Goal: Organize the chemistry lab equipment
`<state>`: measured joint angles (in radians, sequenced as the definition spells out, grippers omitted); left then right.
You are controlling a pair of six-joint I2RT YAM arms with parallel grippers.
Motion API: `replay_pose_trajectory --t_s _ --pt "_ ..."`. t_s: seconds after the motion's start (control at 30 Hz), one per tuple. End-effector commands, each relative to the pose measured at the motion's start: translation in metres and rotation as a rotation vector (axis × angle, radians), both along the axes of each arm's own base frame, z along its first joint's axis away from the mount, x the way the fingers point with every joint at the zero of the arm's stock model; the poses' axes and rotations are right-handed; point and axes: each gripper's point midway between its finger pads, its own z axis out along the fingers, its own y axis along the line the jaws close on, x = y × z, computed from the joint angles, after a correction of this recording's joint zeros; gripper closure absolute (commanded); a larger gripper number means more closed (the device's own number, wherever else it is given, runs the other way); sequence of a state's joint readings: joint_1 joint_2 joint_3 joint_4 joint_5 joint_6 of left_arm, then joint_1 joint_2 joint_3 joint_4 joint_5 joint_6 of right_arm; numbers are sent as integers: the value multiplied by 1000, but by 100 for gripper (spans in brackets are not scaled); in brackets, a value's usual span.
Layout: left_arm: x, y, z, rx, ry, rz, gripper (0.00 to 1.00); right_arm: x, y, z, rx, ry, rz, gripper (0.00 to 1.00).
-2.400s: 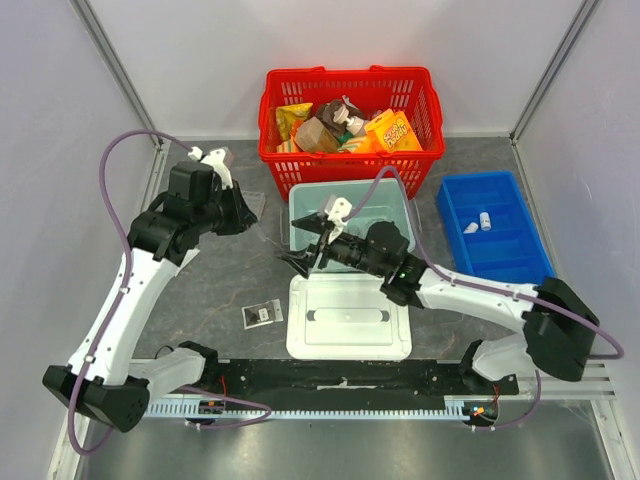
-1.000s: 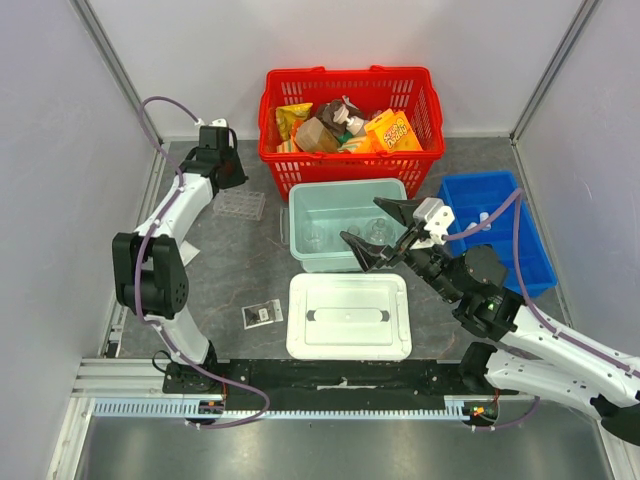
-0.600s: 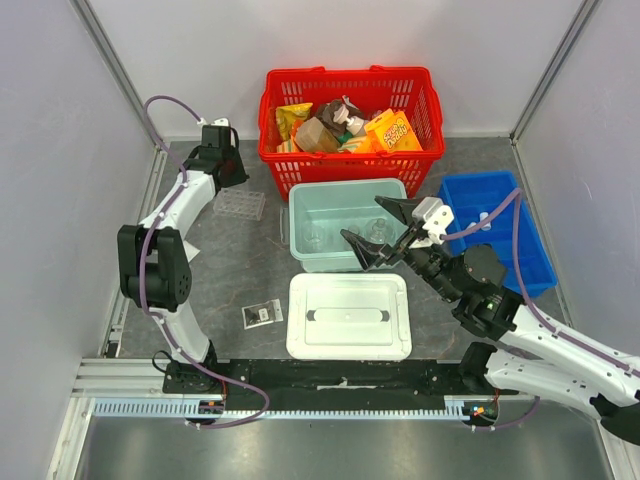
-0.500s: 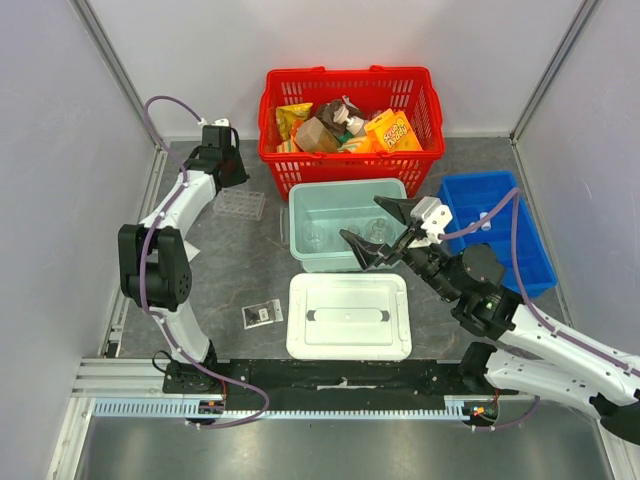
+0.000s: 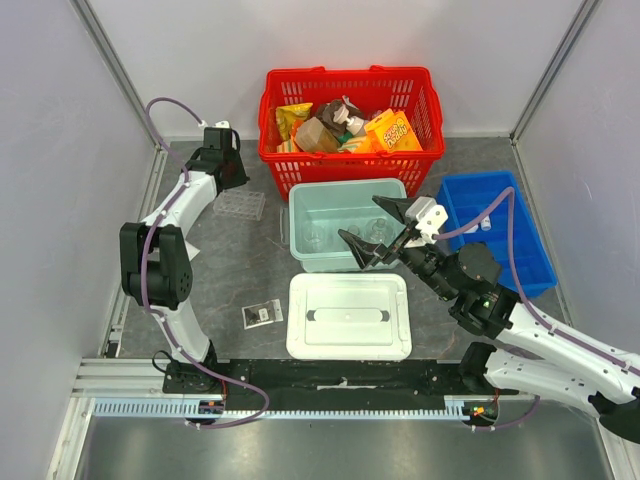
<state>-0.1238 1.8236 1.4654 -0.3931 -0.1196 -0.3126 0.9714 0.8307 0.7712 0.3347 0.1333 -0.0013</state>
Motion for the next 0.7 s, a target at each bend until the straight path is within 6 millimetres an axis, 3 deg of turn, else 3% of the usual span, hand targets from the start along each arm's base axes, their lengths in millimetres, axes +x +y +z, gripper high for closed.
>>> replay_pose_trajectory --t_s 0.0,0.67 --pt "5 7 1 24 -23 8 95 -3 -8 32 63 -53 -13 2" --pt "2 0 -9 5 -15 -14 95 -4 -12 33 72 -54 -21 2"
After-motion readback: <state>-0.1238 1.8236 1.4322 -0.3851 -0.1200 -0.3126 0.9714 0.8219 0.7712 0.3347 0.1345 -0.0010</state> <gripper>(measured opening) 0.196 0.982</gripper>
